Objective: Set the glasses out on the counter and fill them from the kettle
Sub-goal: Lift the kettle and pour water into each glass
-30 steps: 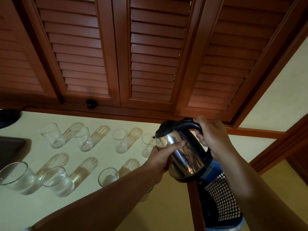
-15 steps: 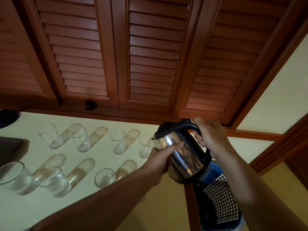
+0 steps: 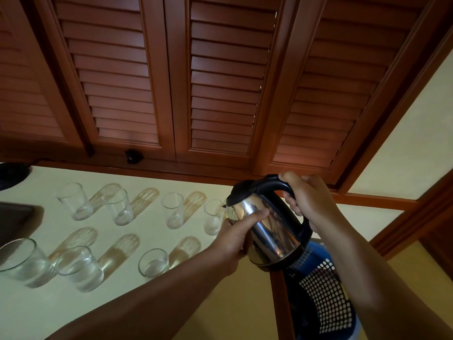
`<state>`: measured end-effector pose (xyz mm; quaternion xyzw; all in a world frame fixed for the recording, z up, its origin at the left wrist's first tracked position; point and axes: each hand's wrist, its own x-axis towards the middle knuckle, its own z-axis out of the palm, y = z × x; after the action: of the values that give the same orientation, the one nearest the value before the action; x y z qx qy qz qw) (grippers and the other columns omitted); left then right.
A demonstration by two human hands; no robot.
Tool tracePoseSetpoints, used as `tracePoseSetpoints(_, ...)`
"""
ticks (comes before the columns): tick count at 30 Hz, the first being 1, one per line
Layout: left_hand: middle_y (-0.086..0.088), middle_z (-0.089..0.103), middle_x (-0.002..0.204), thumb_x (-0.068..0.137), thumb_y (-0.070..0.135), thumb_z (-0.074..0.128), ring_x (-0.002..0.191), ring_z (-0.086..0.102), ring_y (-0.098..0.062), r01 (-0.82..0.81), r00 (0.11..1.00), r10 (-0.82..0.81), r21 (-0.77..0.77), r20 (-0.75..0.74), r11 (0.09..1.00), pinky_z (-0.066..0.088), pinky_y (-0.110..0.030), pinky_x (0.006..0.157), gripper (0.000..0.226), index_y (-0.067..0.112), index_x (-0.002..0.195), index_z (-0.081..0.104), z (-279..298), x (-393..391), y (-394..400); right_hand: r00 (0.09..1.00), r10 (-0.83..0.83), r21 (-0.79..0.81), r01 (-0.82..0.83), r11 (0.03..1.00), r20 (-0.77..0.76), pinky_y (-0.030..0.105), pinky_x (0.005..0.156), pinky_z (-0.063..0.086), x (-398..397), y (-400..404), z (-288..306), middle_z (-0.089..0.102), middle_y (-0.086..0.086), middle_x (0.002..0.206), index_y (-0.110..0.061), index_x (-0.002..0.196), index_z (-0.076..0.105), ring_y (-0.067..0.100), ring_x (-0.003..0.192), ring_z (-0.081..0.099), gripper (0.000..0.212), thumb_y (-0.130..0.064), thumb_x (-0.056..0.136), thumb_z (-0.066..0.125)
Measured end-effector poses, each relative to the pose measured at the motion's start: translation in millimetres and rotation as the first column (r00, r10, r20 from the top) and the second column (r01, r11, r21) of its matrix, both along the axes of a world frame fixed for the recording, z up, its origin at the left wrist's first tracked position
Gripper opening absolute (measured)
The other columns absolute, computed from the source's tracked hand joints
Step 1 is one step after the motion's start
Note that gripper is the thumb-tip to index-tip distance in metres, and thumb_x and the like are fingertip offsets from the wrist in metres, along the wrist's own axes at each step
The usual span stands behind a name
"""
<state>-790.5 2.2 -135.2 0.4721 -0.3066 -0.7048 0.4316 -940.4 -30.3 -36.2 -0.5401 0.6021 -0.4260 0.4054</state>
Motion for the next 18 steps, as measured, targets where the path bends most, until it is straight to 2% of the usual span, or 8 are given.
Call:
tracePoseSetpoints(6,-0.004,0.084,0.118,0.066,0.048,0.096,0.114,0.076,-0.023,0.019,1.0,-0.019,-0.006,-0.013,1.0,0.06,-0.04,0.1,0.076,0.019,0.131,0.071,0.1,1.0,-1.0,1.0,0.014,-0.01,-0.014,1.0,-0.008,0.017,0.04,0.034,0.4,-0.9,1.7,0.046,-0.004,0.04,-0.01,0.06,0.06,0.004,0.032,0.04,0.043,-0.033,0.096,0.062)
tracePoseSetpoints(9,-0.003,0.083,0.12,0.064,0.053,0.093,0.118,0.074,-0.024,0.023,1.0,-0.023,-0.009,-0.004,1.0,0.056,-0.045,0.108,0.08,0.02,0.133,0.07,-0.8,1.0,-2.5,1.0,0.01,-0.019,-0.01,1.0,-0.019,0.018,0.04,0.033,0.6,-1.9,2.1,0.047,-0.003,0.042,-0.009,0.06,0.061,0.005,0.032,0.04,0.042,-0.034,0.094,0.063)
tracePoseSetpoints(14,-0.003,0.083,0.12,0.062,0.056,0.093,0.12,0.075,-0.025,0.041,0.999,-0.04,-0.01,0.011,0.999,0.054,-0.049,0.113,0.083,0.021,0.134,0.07,-1.8,1.5,-1.3,0.999,0.005,-0.018,-0.006,1.0,-0.036,0.018,0.04,0.033,0.6,-1.8,0.8,0.047,-0.003,0.043,-0.008,0.064,0.062,0.005,0.033,0.041,0.041,-0.035,0.094,0.062)
tracePoseSetpoints(18,-0.004,0.083,0.12,0.066,0.052,0.095,0.118,0.075,-0.024,0.043,0.999,-0.043,0.015,-0.004,0.999,0.058,-0.043,0.105,0.079,0.019,0.133,0.07,0.8,3.8,0.5,0.999,-0.014,-0.002,0.014,1.0,-0.05,0.018,0.04,0.034,1.4,-0.8,-1.0,0.049,-0.005,0.042,-0.007,0.065,0.061,0.004,0.033,0.042,0.041,-0.037,0.094,0.063)
